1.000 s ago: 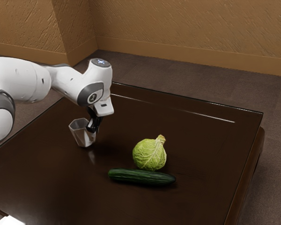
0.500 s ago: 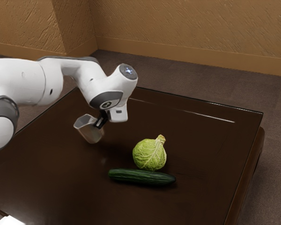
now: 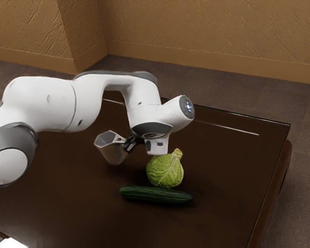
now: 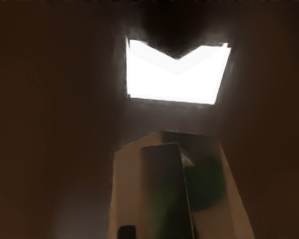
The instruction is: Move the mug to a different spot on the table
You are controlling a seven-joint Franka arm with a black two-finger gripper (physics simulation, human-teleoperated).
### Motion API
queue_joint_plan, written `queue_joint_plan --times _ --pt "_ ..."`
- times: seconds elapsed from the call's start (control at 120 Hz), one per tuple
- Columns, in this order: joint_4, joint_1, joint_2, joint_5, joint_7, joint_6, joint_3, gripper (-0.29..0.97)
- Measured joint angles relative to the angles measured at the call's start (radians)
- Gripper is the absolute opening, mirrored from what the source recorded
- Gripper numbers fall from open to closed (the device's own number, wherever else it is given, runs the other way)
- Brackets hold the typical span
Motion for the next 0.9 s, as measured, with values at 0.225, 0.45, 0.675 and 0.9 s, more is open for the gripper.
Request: queue_joint_plan --times 0.225,0.45,0.675,0.9 --pt "0.018 -0.024 0.069 0.084 -0.034 -0.050 -0.014 -0.10" --pt "0.017 -0.023 0.084 0.111 -0.052 -0.051 -0.015 -0.10" --pt "0.017 -0.018 0.080 0.091 -0.063 -0.041 -0.013 0.19" --pt "0.020 -0.005 0.042 -0.009 -0.065 -0.032 -0.003 0.50"
